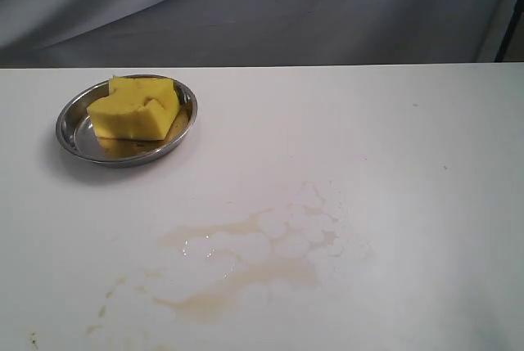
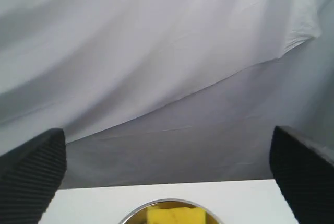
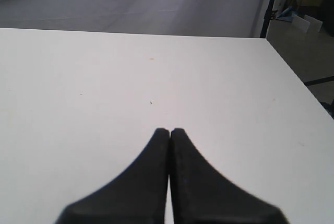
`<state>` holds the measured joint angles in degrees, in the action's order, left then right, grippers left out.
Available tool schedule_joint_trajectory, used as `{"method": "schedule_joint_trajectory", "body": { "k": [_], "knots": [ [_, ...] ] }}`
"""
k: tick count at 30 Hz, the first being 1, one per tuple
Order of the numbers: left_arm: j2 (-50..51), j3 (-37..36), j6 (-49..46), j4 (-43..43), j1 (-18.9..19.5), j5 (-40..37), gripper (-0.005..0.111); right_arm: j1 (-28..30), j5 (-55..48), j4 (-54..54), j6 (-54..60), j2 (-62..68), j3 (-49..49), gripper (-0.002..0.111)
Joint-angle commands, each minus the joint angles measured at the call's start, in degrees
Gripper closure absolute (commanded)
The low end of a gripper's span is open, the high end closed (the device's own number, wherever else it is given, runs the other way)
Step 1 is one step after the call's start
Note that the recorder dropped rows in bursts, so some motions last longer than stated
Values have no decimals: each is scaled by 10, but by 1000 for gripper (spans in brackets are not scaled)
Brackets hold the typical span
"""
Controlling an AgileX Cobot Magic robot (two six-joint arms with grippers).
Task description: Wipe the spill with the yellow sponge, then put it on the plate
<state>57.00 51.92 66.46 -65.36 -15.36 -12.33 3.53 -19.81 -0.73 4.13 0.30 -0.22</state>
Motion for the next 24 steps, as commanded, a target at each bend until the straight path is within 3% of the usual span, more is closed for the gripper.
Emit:
{"method": "schedule_joint_trajectory", "body": {
  "k": [1,9,11,13,14,15,16,18,24],
  "knots": [
    [-112,-92,-4,32,1,53,3,-1,2,0,0,-3,2,108],
    [-291,-247,9,81,1,61,3,-1,2,0,0,-3,2,108],
    [-339,-280,24,81,1,61,10,-1,2,0,0,-3,2,108],
    [-374,-303,24,81,1,61,33,-1,2,0,0,-3,2,108],
    [-392,-312,24,81,1,63,54,-1,2,0,0,-3,2,108],
    [-399,-313,24,81,1,63,62,-1,2,0,0,-3,2,108],
    [-409,-317,24,81,1,63,86,-1,2,0,0,-3,2,108],
    [-413,-317,18,76,1,64,106,-1,2,0,0,-3,2,108],
    [-413,-317,20,78,1,65,107,-1,2,0,0,-3,2,108]
  ]
}}
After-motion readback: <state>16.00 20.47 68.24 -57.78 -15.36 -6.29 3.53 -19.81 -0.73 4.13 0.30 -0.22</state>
